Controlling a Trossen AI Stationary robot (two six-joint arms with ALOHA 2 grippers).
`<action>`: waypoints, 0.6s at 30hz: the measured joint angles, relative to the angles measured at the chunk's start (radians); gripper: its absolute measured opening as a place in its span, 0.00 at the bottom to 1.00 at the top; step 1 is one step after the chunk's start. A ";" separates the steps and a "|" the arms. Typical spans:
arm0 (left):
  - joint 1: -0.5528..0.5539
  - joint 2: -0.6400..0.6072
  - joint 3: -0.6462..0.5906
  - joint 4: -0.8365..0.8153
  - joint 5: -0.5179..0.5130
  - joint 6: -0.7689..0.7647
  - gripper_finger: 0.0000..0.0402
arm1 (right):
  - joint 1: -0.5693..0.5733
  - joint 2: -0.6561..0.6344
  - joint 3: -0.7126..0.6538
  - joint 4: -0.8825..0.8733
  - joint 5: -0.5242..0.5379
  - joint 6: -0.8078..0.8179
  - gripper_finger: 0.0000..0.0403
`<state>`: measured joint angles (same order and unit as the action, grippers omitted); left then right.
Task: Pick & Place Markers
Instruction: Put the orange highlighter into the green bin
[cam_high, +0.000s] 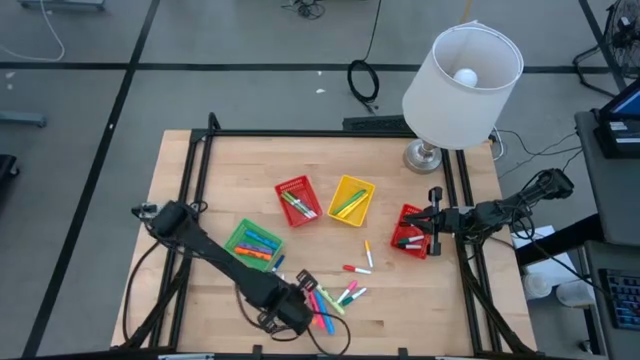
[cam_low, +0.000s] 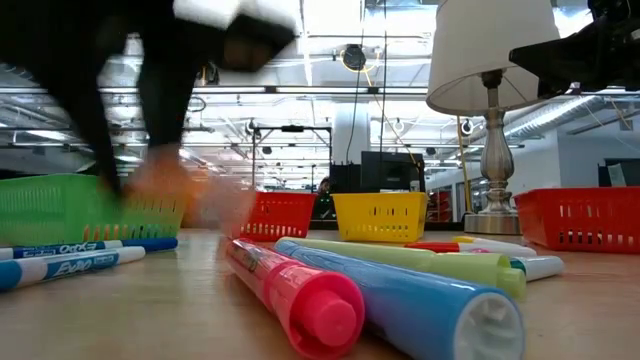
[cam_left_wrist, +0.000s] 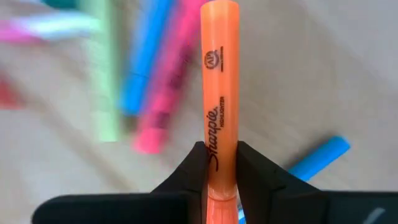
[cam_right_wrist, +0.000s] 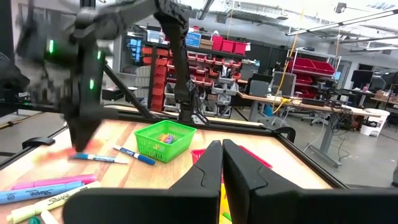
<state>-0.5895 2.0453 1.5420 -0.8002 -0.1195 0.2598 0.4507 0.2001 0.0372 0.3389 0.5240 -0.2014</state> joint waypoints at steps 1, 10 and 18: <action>-0.003 -0.024 0.010 -0.012 -0.013 -0.013 0.14 | 0.000 0.001 0.000 0.000 0.000 0.004 0.00; -0.028 -0.311 -0.002 -0.137 -0.094 -0.119 0.14 | 0.000 0.002 0.000 0.000 -0.001 0.017 0.00; 0.007 -0.749 -0.291 -0.078 -0.120 -0.276 0.14 | 0.000 0.002 0.000 0.000 -0.001 0.017 0.00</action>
<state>-0.5824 1.2963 1.2508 -0.8782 -0.2400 -0.0165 0.4507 0.2016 0.0372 0.3393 0.5227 -0.1844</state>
